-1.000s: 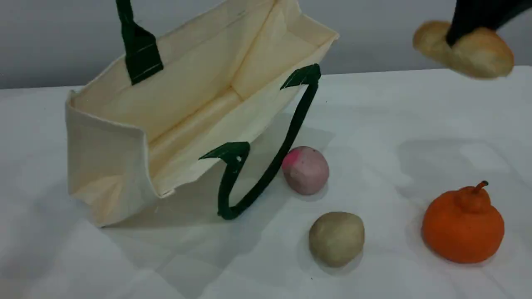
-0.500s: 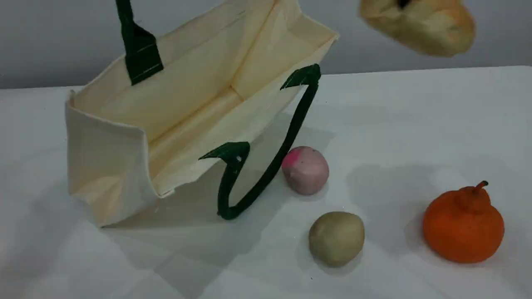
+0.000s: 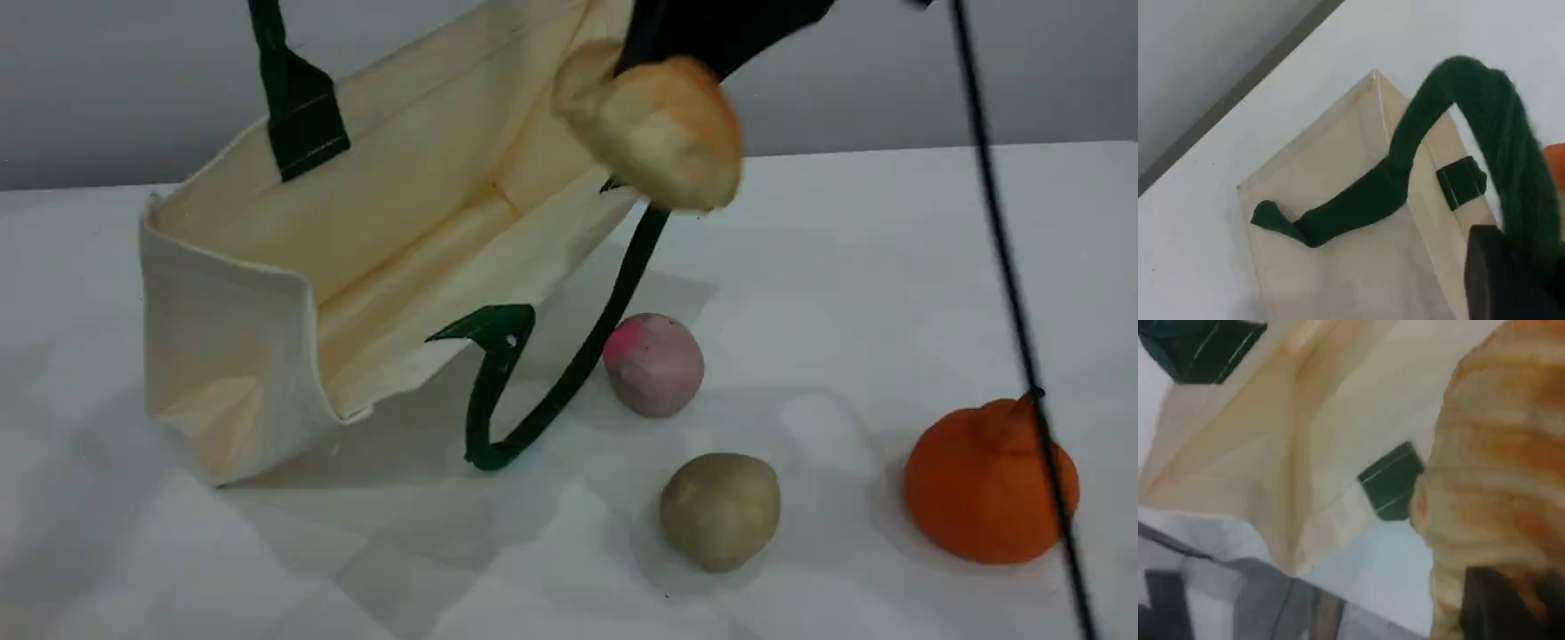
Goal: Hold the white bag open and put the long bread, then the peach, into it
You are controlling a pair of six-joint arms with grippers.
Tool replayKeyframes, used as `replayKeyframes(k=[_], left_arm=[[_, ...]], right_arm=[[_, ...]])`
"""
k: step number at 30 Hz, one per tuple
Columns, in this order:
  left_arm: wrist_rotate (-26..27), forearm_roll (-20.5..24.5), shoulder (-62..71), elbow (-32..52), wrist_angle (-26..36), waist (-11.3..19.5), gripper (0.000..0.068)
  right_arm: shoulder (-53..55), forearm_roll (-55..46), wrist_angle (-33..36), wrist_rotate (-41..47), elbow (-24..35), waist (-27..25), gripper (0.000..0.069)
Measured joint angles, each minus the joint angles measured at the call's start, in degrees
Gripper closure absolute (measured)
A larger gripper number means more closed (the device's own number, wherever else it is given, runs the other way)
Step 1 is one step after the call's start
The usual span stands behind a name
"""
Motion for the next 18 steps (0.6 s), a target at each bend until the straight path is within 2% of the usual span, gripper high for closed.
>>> replayKeyframes(k=[6, 18], left_arm=[[0.0, -0.2, 0.0, 0.0, 0.0, 0.0, 0.0599], [0.0, -0.2, 0.0, 0.0, 0.0, 0.0, 0.0599]], right_arm=[[3.9, 5.8, -5.0, -2.0, -0.1, 0.0, 0.0633], [12.7, 22.6, -15.3, -15.6, -1.4, 0.0, 0.0633]])
